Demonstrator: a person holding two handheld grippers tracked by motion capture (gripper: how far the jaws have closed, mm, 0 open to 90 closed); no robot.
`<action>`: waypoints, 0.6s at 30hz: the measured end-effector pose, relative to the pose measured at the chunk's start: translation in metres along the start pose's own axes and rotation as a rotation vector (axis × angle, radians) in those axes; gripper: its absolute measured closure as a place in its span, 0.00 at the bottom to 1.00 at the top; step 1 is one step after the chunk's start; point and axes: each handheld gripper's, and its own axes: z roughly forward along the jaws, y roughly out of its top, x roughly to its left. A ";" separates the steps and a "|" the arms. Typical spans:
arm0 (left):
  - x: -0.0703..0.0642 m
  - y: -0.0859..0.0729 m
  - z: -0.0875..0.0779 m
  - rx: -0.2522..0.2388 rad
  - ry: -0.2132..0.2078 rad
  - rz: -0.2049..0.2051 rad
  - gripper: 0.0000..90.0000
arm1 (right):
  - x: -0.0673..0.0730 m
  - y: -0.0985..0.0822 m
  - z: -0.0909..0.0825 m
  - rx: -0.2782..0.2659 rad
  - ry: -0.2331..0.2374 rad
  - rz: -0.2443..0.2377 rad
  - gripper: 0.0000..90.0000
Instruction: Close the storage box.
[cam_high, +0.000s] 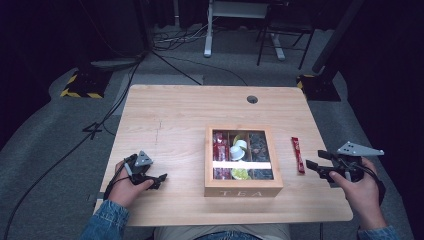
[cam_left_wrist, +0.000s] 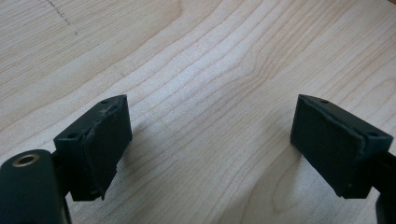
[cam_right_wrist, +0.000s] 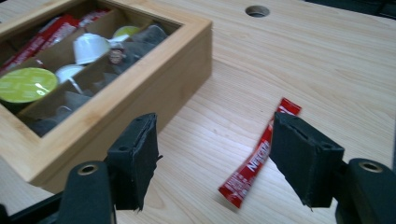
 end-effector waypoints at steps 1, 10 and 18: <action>0.000 0.000 0.000 0.000 0.000 0.002 0.14 | -0.002 -0.002 -0.001 0.002 -0.004 0.007 0.36; 0.000 0.000 0.000 0.000 -0.001 0.000 0.14 | -0.018 -0.024 0.000 0.026 -0.039 0.037 0.34; 0.001 0.001 0.001 0.001 0.003 0.001 0.14 | -0.029 -0.055 0.010 0.030 -0.062 0.092 0.34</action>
